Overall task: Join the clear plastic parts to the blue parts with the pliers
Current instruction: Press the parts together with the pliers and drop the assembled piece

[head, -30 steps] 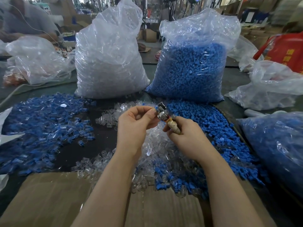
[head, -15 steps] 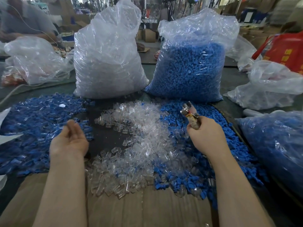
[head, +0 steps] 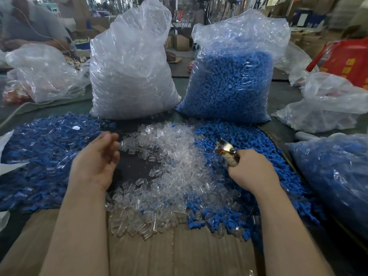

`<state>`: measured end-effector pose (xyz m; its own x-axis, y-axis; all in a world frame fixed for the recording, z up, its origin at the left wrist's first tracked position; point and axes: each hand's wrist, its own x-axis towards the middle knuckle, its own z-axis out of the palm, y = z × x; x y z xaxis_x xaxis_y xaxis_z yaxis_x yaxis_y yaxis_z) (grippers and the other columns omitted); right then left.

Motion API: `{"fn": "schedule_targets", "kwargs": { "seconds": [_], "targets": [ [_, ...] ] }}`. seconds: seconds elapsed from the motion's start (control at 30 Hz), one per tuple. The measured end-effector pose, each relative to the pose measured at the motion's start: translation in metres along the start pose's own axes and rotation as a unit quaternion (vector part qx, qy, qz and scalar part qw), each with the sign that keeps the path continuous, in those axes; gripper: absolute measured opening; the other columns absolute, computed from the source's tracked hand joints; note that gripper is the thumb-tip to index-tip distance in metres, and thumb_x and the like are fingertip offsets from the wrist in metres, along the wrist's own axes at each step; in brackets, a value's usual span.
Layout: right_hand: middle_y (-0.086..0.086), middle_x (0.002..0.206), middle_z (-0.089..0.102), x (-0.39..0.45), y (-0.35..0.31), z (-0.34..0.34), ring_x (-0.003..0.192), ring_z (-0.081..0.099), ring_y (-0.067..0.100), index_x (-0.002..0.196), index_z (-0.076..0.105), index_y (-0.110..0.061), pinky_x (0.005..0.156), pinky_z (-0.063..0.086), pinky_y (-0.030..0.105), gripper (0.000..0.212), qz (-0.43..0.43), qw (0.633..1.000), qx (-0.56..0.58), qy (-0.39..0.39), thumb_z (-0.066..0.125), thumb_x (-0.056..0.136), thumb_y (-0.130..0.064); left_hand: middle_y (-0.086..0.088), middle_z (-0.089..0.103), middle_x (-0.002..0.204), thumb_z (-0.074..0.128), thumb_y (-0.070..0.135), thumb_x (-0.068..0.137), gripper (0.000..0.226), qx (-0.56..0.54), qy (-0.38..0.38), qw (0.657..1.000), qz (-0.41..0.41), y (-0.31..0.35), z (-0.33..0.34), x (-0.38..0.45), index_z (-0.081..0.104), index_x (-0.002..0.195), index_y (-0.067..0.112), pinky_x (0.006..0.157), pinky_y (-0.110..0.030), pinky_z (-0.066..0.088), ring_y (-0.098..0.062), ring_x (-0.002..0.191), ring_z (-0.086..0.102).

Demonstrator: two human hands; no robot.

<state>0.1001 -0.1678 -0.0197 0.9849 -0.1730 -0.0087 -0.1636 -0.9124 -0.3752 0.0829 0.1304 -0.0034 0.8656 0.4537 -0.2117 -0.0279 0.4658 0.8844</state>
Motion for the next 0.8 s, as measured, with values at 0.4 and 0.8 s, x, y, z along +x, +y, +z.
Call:
{"fn": "schedule_targets", "kwargs": {
  "seconds": [0.4,0.8],
  "targets": [
    [0.003,0.07,0.053,-0.006,-0.012,0.005,0.058,0.048,0.018,0.074,0.046,-0.017,0.046,0.028,0.027,0.019,0.024,0.998,-0.049,-0.009,0.061,0.085,-0.019,0.005,0.068,0.097,0.071,0.006,0.082,0.027,0.665,-0.158,0.728,0.052,-0.032,0.029,-0.004,0.072,0.101,0.026,0.078,-0.024,0.047,-0.011,0.087,0.064],
    [0.002,0.069,0.048,-0.006,-0.01,0.011,0.057,0.044,0.017,0.071,0.041,-0.016,0.045,0.025,0.027,0.025,0.043,0.997,-0.033,0.054,0.063,0.083,-0.016,0.0,0.072,0.083,0.075,0.022,0.085,0.009,0.475,-0.137,0.865,0.088,-0.031,0.035,-0.011,0.069,0.09,0.025,0.072,-0.028,0.054,-0.016,0.079,0.069]
  ]
}}
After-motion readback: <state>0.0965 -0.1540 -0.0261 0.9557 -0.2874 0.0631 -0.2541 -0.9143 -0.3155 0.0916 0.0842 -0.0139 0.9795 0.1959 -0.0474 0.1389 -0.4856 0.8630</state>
